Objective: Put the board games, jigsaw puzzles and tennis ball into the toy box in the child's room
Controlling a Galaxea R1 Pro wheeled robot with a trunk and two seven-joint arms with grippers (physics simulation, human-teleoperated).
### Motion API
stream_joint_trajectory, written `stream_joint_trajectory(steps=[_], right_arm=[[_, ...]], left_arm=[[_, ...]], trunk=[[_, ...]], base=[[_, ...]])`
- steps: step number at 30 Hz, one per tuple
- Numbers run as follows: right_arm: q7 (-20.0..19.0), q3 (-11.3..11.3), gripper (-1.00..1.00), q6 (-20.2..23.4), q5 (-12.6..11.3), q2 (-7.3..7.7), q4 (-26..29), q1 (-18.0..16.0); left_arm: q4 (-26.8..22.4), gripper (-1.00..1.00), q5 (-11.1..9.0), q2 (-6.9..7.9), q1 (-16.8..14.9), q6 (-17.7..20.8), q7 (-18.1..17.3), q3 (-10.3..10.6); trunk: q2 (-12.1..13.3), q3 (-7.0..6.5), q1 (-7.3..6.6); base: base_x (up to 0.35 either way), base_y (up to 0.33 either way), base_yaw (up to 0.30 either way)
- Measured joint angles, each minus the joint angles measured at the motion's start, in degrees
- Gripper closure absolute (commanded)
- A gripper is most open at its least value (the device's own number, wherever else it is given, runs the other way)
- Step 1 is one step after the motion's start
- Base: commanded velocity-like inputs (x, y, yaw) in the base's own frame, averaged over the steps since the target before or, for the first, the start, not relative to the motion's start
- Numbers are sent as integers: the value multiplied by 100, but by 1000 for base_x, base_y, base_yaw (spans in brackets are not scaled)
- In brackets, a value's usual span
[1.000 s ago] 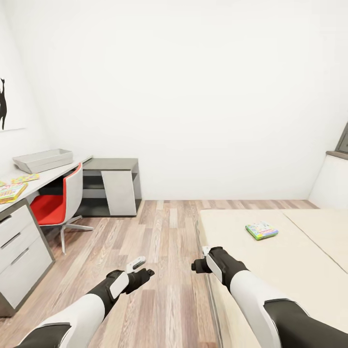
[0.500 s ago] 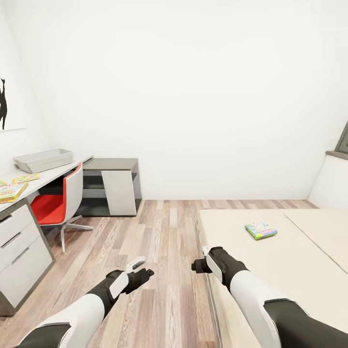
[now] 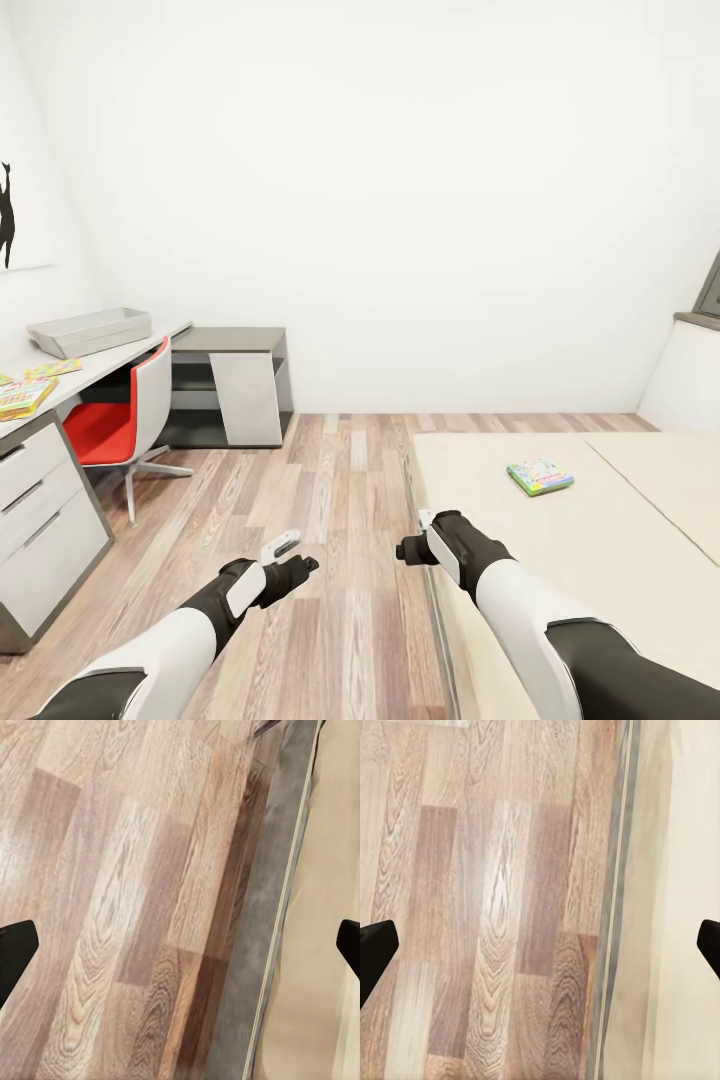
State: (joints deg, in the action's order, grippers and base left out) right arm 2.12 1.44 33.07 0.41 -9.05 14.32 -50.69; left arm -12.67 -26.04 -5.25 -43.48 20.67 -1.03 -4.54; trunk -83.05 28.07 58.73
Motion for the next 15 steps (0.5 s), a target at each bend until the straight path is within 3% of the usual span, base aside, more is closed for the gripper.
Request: stream_joint_trajectory(steps=[15], right_arm=[[1,0,-100,5,1,0,0,0]], left_arm=[[0,-100,2,1,0,7,-1,6]], trunk=[[0,0,0]], base=[[0,-41,0]])
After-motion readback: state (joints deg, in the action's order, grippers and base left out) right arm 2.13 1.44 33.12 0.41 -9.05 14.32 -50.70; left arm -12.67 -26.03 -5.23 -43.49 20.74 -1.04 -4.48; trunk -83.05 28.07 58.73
